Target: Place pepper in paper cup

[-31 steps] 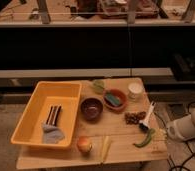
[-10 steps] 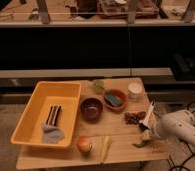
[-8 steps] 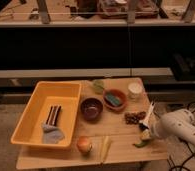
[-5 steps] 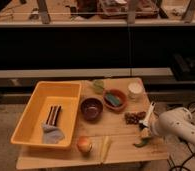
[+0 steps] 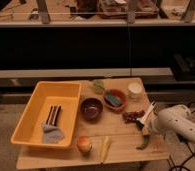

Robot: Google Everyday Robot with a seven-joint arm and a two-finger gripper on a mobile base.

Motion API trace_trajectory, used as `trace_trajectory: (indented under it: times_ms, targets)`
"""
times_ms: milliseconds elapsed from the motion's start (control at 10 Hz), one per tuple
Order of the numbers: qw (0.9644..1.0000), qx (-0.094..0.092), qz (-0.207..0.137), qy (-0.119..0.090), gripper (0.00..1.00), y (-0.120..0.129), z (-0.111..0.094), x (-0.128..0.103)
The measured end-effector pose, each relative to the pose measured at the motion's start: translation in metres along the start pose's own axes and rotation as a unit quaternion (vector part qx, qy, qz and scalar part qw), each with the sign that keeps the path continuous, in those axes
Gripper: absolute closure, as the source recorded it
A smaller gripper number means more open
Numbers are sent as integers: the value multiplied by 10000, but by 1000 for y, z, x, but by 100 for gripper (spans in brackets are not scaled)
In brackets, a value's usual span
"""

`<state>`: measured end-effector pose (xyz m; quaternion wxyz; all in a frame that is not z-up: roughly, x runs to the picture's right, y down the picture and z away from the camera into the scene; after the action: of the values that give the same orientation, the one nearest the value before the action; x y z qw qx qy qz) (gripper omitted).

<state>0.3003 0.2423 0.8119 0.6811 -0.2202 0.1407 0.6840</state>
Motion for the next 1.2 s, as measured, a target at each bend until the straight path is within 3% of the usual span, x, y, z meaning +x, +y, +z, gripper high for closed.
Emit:
trace_trajectory:
  times_ms: [500,900,1200]
  targets:
    - [10000,32,22,87,66,-4,8,1]
    - [10000,32,13,89,92,-3,8,1]
    - [10000,32,13,94,93,-3,8,1]
